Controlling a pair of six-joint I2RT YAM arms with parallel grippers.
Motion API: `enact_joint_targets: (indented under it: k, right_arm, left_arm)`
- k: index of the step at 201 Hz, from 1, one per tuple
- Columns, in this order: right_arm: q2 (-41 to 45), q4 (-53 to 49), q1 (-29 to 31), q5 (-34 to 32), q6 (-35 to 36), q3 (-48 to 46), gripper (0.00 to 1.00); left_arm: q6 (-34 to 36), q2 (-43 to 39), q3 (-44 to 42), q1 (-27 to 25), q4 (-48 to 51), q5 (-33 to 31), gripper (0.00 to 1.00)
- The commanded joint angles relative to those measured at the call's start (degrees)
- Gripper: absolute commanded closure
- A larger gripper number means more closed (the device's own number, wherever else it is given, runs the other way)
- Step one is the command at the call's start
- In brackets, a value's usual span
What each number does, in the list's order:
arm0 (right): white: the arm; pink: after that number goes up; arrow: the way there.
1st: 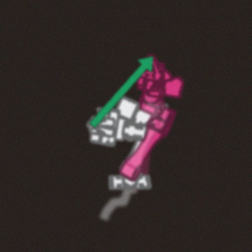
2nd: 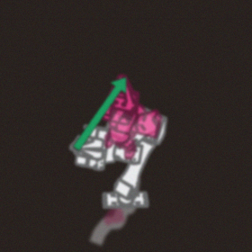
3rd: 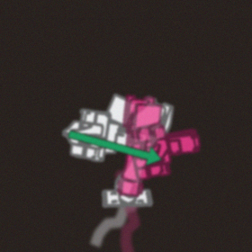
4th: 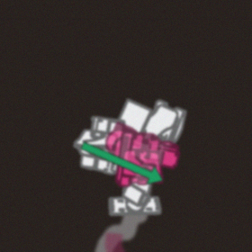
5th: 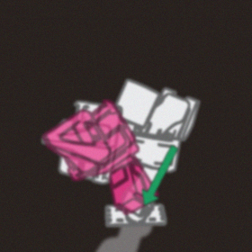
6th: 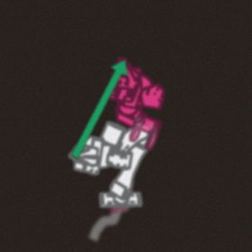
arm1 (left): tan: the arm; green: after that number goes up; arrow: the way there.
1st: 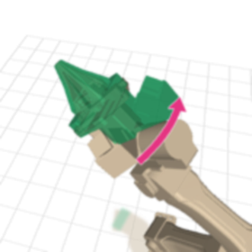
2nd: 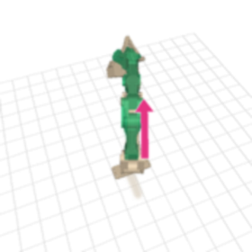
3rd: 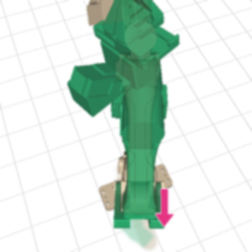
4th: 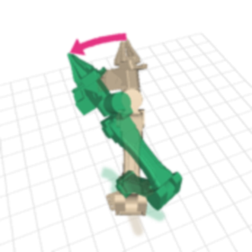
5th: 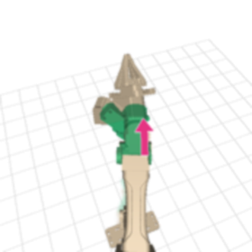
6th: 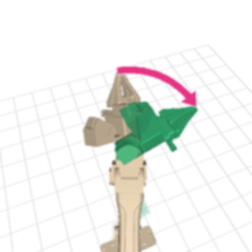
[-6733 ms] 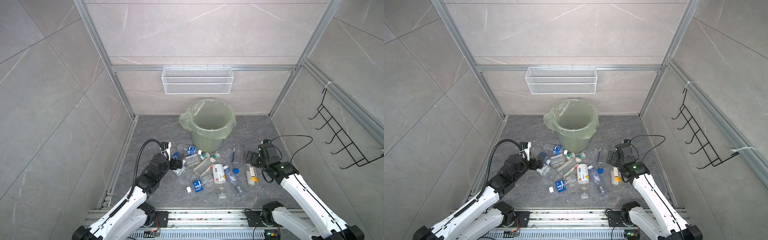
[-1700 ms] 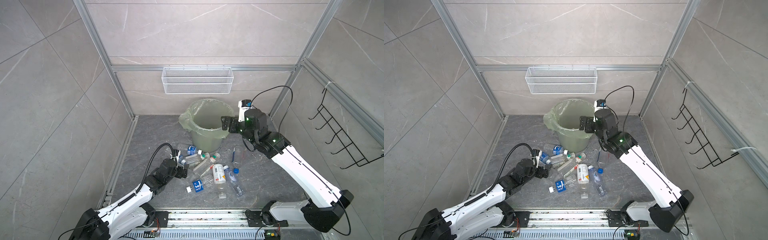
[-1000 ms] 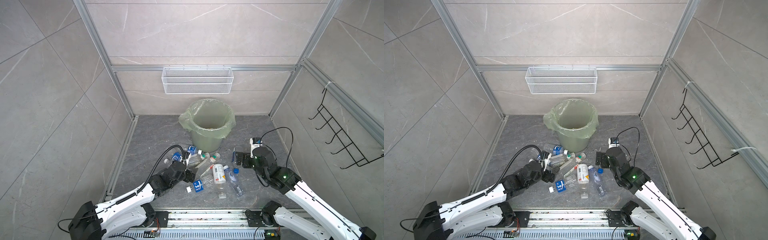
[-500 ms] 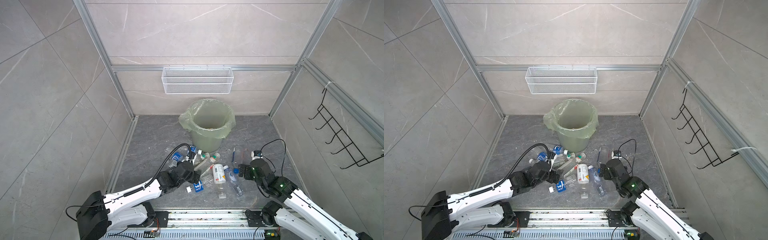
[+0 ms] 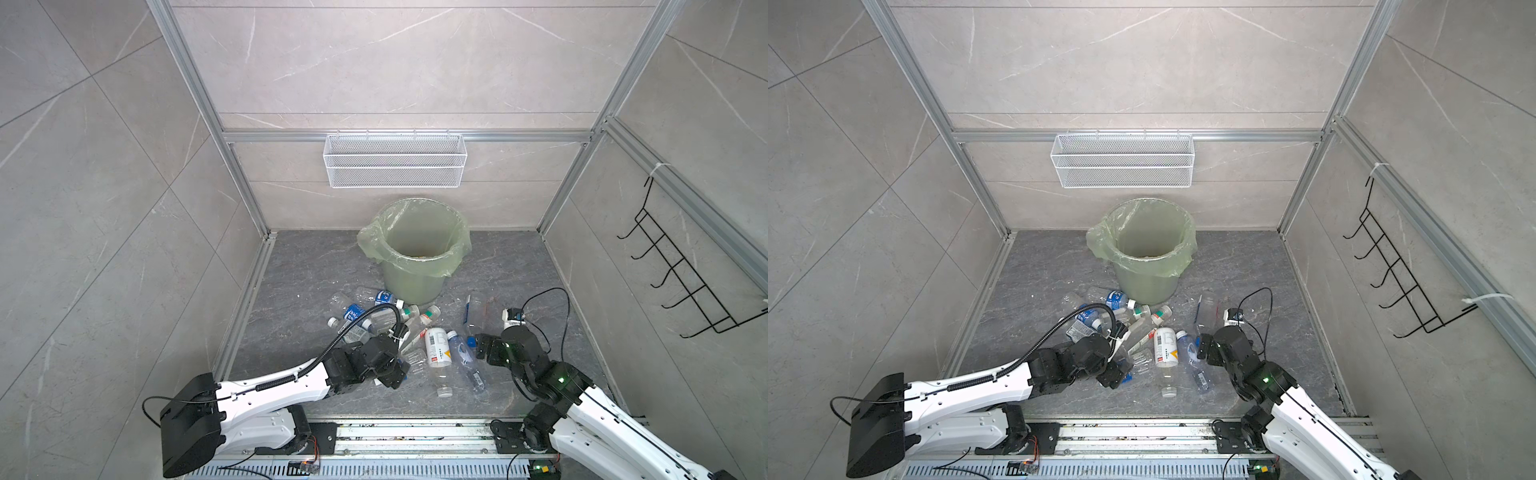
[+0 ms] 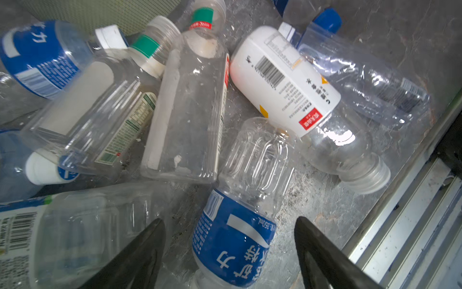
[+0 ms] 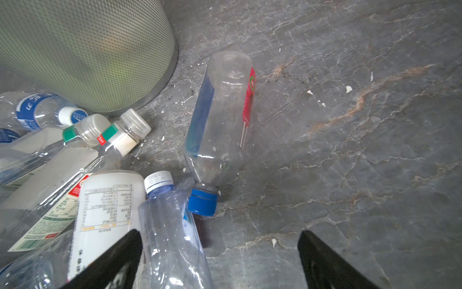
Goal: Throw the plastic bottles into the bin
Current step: 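Reach the left gripper to the nearest blue-labelled water bottle and grasp it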
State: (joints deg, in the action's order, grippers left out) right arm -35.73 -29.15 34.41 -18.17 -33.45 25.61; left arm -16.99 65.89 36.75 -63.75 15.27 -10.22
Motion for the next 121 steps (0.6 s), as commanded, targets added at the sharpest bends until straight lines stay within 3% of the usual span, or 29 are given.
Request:
enact_joint_targets:
  k: [1, 121]
  right_arm:
    - [2.17, 1.72, -0.02, 0.65, 0.03, -1.27, 0.01]
    - [0.46, 1.99, -0.09, 0.23, -0.34, -1.17, 0.01]
  left_arm:
    - [2.74, 1.47, 2.39, -0.5, 1.4, 2.12, 0.17]
    - [5.48, 8.95, 4.47, -0.59, 1.34, 5.62, 0.24]
